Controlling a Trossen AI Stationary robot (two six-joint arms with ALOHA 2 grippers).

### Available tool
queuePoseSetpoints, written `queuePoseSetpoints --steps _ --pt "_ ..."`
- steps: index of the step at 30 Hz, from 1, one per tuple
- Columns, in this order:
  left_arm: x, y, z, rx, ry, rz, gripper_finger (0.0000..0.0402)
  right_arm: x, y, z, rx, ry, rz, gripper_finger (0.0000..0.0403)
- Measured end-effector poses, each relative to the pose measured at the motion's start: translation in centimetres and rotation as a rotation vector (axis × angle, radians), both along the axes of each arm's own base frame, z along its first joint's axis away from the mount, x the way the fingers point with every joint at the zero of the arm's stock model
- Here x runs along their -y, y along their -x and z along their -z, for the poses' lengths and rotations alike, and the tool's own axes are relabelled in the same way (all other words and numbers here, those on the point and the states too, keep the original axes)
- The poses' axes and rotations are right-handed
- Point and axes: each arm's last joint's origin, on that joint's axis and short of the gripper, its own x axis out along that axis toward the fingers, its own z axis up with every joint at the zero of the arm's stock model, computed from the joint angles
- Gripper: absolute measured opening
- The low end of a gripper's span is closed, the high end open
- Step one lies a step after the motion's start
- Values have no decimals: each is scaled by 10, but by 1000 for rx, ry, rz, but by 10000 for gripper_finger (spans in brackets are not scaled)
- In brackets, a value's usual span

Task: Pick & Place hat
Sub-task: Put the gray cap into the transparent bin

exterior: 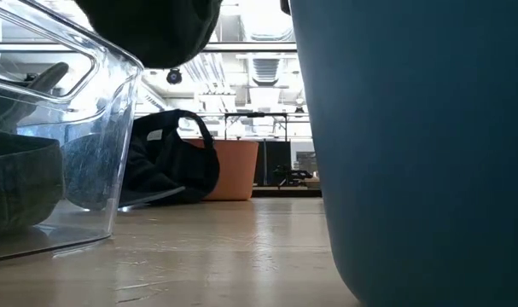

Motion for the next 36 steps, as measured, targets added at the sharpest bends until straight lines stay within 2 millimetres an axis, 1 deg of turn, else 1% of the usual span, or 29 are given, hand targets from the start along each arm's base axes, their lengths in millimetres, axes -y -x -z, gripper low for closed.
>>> queuePoseSetpoints --steps 2,5,9,13,15,17,19,21,26,29,34,36 --pt "0 13 0 -36 34 -22 197 0 -4 5 -19 -34 13 13" --pt "-1 32 -5 -20 36 -68 197 -3 -13 15 -64 -127 -33 13" --pt "-2 49 -15 105 -20 -93 197 -13 -27 30 -89 -170 -76 13" --pt "-8 59 -23 215 -131 -96 197 -23 -44 34 1 -240 -182 13" --pt "-11 61 -25 241 -177 -98 197 -28 -54 33 52 -308 -216 13" --pt "-12 61 -26 240 -211 -83 197 -33 -64 39 66 -365 -226 13" --pt "-12 61 -26 232 -242 -64 197 -37 -74 50 51 -398 -216 13" --pt "-12 61 -25 227 -255 -53 197 -41 -84 65 14 -419 -204 13" --pt "-12 61 -25 216 -267 -38 197 -52 -108 98 -61 -415 -162 13" --pt "-11 60 -22 201 -285 -25 197 -56 -121 110 -78 -379 -123 13" --pt "-10 60 -7 137 -272 -4 197 -63 -134 133 -184 -324 -70 13" --pt "-9 59 2 109 -265 -7 197 -68 -137 137 -220 -286 -54 13"
